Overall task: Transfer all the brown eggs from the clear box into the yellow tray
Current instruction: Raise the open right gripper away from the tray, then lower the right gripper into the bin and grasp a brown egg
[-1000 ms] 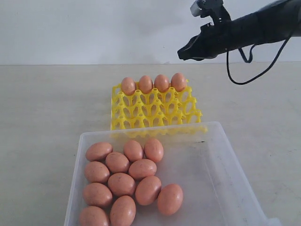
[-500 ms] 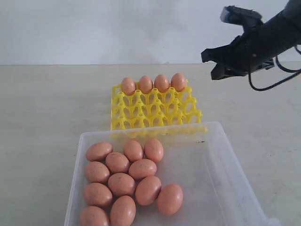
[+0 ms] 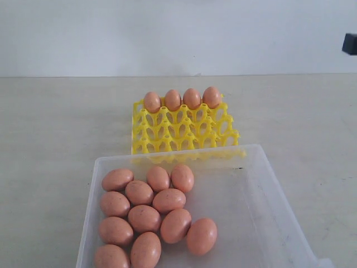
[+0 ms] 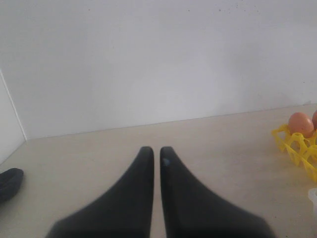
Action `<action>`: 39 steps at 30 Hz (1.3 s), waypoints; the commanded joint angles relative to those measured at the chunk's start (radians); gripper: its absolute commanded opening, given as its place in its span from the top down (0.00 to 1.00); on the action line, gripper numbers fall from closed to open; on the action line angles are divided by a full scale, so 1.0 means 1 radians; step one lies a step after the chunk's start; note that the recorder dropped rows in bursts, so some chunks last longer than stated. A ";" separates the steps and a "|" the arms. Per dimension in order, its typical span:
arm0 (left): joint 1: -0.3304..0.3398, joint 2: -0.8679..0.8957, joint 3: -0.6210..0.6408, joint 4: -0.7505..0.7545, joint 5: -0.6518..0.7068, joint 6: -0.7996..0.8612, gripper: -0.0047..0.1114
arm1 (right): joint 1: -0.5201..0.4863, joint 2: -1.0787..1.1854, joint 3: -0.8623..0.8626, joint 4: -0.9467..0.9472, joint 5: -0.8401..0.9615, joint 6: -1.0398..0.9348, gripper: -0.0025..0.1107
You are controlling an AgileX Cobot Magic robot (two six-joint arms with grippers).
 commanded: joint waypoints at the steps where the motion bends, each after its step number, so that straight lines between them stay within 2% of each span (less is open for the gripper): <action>1: -0.006 -0.003 0.004 -0.003 -0.005 0.003 0.92 | 0.000 -0.011 -0.087 0.001 -0.084 0.180 0.98; 3: -0.006 -0.003 0.004 -0.003 -0.005 0.003 0.92 | 0.000 -0.011 -0.138 -0.008 -0.002 0.327 0.98; 6: -0.006 -0.003 0.004 -0.003 -0.005 0.003 0.92 | 0.020 0.011 -0.229 -0.114 0.299 0.444 0.98; 8: -0.006 -0.003 0.004 -0.003 -0.005 0.003 0.92 | 0.076 0.052 -0.279 -0.156 0.460 0.375 0.98; 11: -0.006 -0.003 0.004 -0.003 -0.005 0.003 0.92 | 0.195 0.153 -0.329 -0.140 0.642 0.139 0.98; 15: -0.006 -0.003 0.004 -0.003 -0.005 0.003 0.92 | 0.319 0.328 -0.425 -0.087 1.023 0.112 0.98; 17: -0.006 -0.003 0.004 -0.003 -0.005 0.003 0.92 | 0.354 0.424 -0.453 -0.114 1.190 0.112 0.98; 21: -0.006 -0.003 0.004 -0.003 -0.004 0.003 0.92 | 0.376 0.556 -0.455 -0.160 1.331 0.023 0.98; 24: -0.006 -0.003 0.004 -0.003 -0.004 0.003 0.92 | 0.382 0.596 -0.455 -0.160 1.371 -0.124 0.97; 26: -0.006 -0.003 0.004 -0.003 -0.004 0.003 0.92 | 0.398 0.596 -0.455 -0.161 1.387 -0.261 0.91; 27: -0.006 -0.003 0.004 -0.003 -0.004 0.003 0.92 | 0.416 0.592 -0.455 -0.161 1.405 -0.360 0.80; 28: -0.006 -0.003 0.004 -0.003 -0.004 0.003 0.92 | 0.422 0.592 -0.455 -0.161 1.405 -0.408 0.75; 29: -0.006 -0.003 0.004 -0.003 -0.004 0.003 0.92 | 0.448 0.596 -0.455 -0.163 1.390 -0.494 0.59; 31: -0.006 -0.003 0.004 -0.003 -0.004 0.003 0.92 | 0.492 0.596 -0.455 -0.166 1.318 -0.651 0.46; 34: -0.006 -0.003 0.004 -0.003 -0.004 0.003 0.92 | 0.563 0.596 -0.455 -0.273 1.177 -0.839 0.46; 36: -0.006 -0.003 0.004 -0.003 -0.004 0.003 0.92 | 0.589 0.596 -0.455 -0.349 1.066 -0.857 0.46; 39: -0.006 -0.003 0.004 -0.003 -0.002 0.003 0.92 | 0.598 0.618 -0.455 -0.358 0.999 -0.897 0.46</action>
